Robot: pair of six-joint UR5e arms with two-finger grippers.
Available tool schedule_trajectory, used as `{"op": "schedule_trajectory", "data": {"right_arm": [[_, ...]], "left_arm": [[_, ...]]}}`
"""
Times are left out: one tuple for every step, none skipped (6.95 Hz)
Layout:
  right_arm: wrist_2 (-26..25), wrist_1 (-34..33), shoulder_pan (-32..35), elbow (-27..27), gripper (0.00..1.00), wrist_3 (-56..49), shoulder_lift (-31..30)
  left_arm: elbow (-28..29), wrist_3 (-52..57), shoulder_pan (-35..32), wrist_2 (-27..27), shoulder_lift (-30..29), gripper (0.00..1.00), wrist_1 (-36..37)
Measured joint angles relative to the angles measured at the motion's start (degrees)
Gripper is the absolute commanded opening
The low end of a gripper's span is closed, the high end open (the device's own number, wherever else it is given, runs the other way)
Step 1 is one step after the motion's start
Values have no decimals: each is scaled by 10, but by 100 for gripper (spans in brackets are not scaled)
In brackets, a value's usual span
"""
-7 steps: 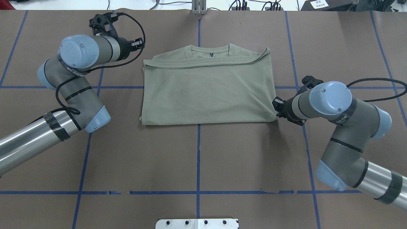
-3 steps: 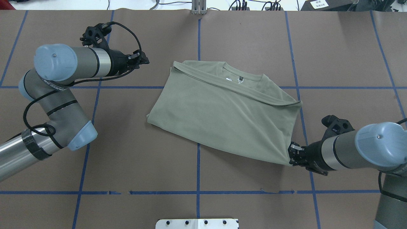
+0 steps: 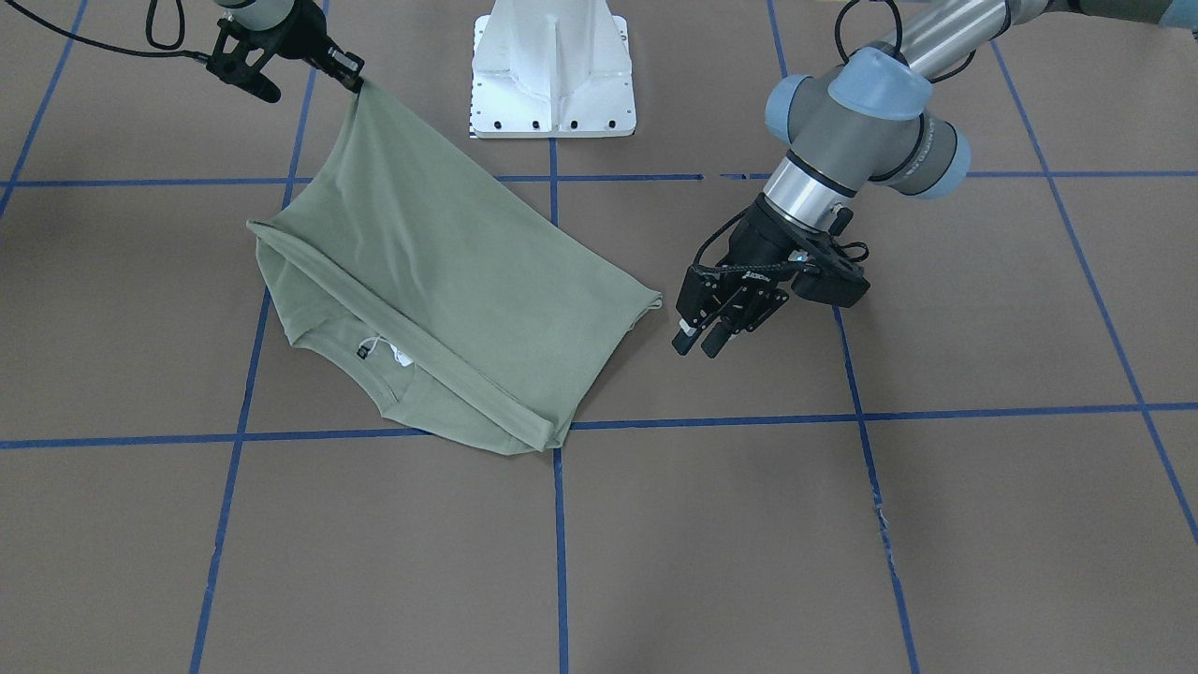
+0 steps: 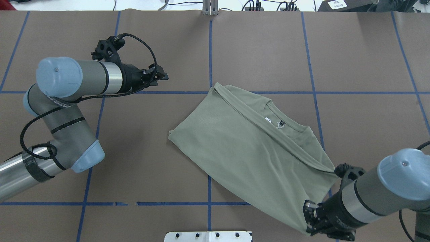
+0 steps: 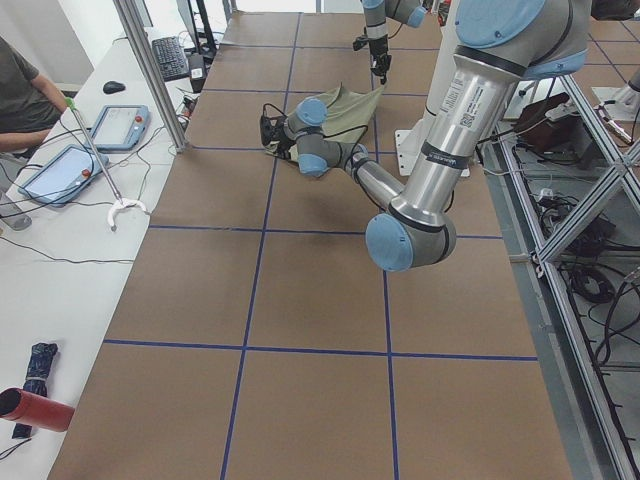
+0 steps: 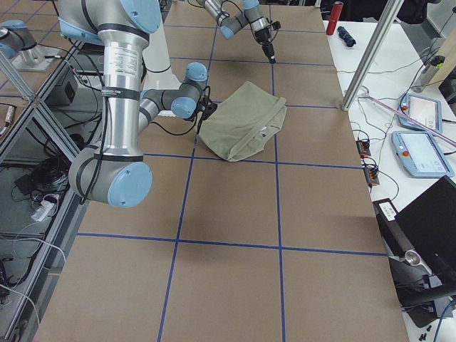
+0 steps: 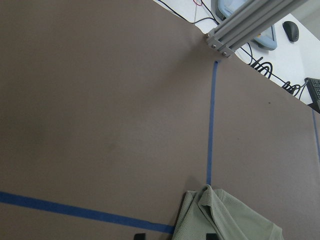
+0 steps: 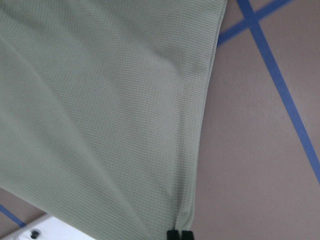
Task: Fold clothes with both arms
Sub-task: 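Drag the shirt corner toward the robot with the right gripper while the left moves inward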
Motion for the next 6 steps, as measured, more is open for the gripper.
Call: {"op": "schedule_trajectory", "data": {"right_arm": [[0, -1, -41, 7, 100, 20, -1], [-29, -2, -87, 8, 100, 34, -1], [-75, -4, -125, 6, 100, 42, -2], [-105, -6, -134, 4, 100, 45, -1], [-118, -7, -109, 4, 100, 45, 1], [-123, -7, -55, 2, 100, 44, 7]], "left_arm": [[-4, -5, 3, -9, 0, 56, 0], [-7, -20, 9, -21, 0, 58, 0], [-11, -47, 20, -29, 0, 61, 0], [-16, -73, 35, -31, 3, 62, 3], [-25, -92, 49, -30, 9, 62, 25], [-37, -100, 60, -25, 13, 63, 72]]}}
